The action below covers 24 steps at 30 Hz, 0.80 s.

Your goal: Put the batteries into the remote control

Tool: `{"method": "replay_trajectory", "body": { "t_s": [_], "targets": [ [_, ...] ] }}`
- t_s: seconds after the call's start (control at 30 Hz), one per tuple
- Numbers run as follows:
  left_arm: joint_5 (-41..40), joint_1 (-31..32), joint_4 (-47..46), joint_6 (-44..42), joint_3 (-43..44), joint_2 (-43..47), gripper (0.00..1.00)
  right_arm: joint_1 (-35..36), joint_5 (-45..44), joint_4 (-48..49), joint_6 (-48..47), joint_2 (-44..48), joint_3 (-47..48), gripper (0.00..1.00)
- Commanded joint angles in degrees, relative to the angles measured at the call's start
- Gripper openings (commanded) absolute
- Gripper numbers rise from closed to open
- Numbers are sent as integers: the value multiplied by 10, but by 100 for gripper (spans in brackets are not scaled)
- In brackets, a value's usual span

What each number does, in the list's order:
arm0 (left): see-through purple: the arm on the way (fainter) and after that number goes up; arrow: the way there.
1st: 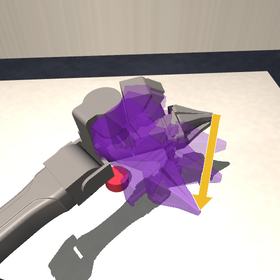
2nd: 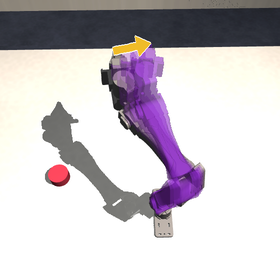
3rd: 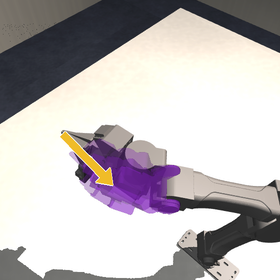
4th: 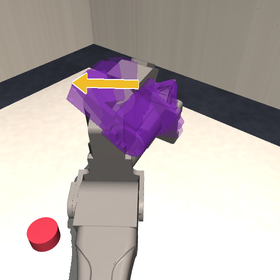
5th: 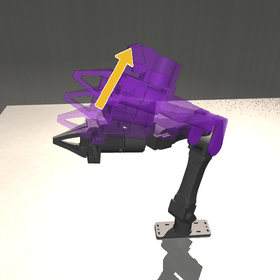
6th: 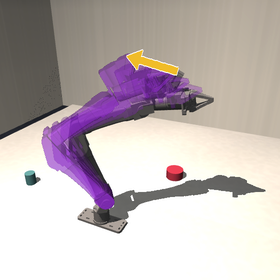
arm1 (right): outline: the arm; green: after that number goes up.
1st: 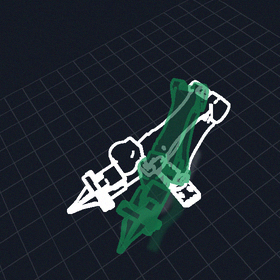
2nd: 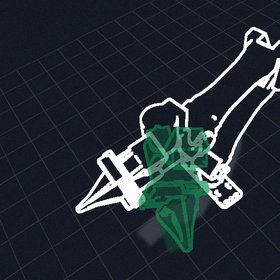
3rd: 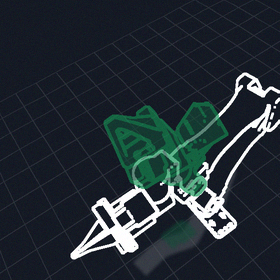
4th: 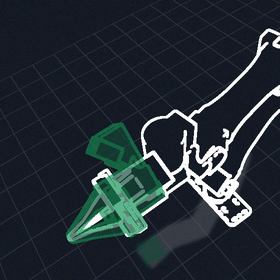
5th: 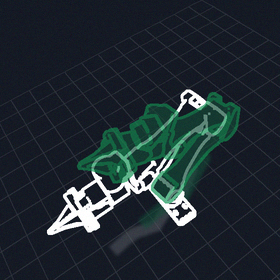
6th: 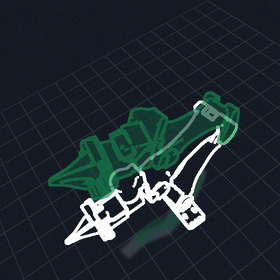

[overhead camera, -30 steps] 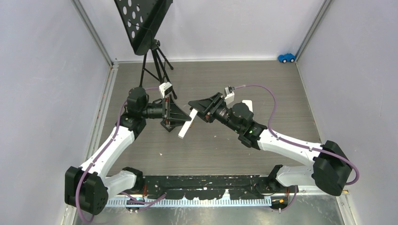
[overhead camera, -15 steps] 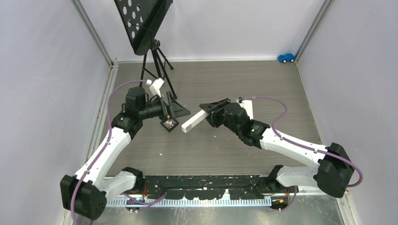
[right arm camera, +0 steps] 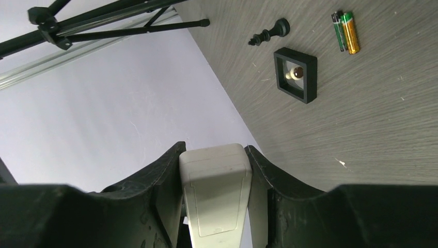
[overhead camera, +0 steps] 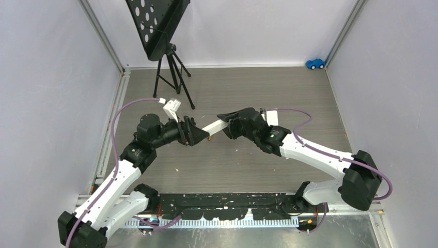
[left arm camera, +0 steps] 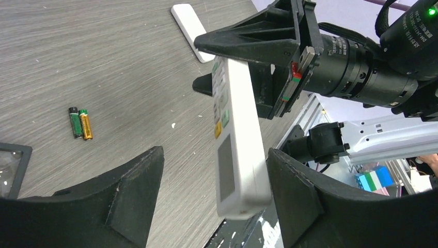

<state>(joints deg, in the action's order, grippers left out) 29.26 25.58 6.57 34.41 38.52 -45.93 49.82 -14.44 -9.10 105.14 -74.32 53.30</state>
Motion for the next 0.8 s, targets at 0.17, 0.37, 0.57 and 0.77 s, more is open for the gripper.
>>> {"method": "replay_trajectory", "body": {
  "t_s": [0.17,0.37,0.57,0.77],
  "targets": [
    [6,23,-146,7,-8,-49,53,2,56,32,65,-23,1,32],
    [26,34,-145,8,-2,-75,46,-3,74,32,74,-29,10,32],
    [19,34,-111,-11,-7,-79,51,-13,78,50,89,-31,6,33],
    [12,34,-97,-30,7,-90,11,-26,101,54,79,-42,16,36]
  ]
}}
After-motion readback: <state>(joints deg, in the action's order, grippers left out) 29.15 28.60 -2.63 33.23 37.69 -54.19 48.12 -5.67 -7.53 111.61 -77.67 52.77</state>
